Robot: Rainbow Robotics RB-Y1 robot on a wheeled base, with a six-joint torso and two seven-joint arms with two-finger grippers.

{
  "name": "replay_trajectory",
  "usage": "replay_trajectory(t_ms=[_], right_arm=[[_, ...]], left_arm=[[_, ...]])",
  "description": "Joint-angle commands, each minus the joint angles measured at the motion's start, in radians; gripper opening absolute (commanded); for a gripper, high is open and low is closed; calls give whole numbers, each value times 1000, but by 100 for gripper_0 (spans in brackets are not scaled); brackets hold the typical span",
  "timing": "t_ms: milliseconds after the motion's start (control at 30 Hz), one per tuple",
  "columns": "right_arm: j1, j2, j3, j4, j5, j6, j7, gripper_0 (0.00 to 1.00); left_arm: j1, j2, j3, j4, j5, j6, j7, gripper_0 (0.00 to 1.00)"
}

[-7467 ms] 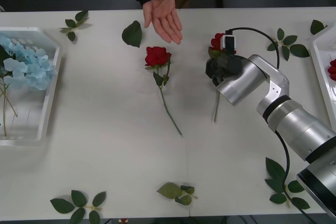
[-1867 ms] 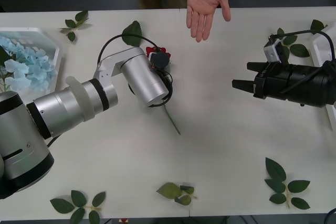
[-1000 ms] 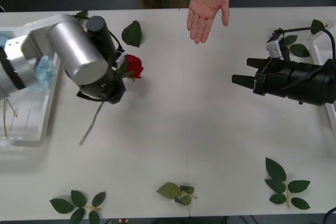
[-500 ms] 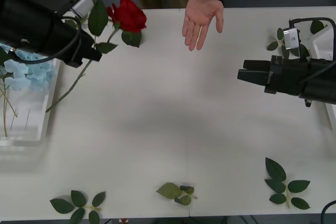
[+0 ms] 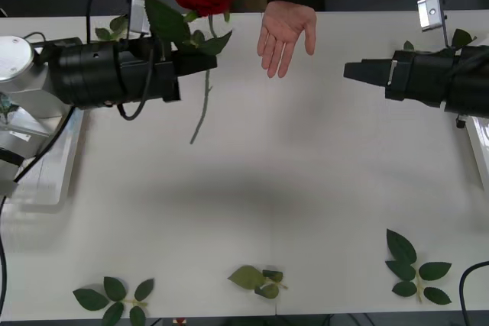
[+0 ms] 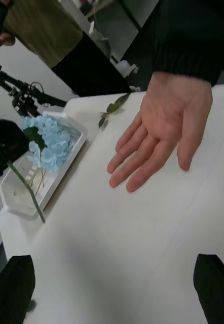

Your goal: Place the red flowers into the right box and the blue flowers into the left box. If a person shows an open palm, hand one flower to the person first, then continue sorting.

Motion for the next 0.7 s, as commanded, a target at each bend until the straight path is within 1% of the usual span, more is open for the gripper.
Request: replay_trajectory(t_ms=[33, 133, 233, 433, 567, 700], right_arm=[[81, -50, 145, -122, -68, -204, 1, 91], [129, -115, 257, -159, -149, -373, 63, 91], [157, -161, 332, -170, -203, -462, 127, 90], [201, -217, 423, -171, -258, -537, 245, 91], [219, -245, 461, -170, -293, -569, 319, 90], [221, -247, 500, -171, -297, -620, 348, 90]], left_arm=[[-72, -61, -131, -12, 79, -151, 79, 0], [-98, -78, -221, -12, 122, -274, 79, 0], [-121, -94, -281, -12, 137, -361, 79, 0], [-137, -118, -323, -11, 137, -446, 79, 0], [-140, -121, -329, -12, 137, -447, 79, 0], [-141, -121, -338, -12, 137, -447, 79, 0]])
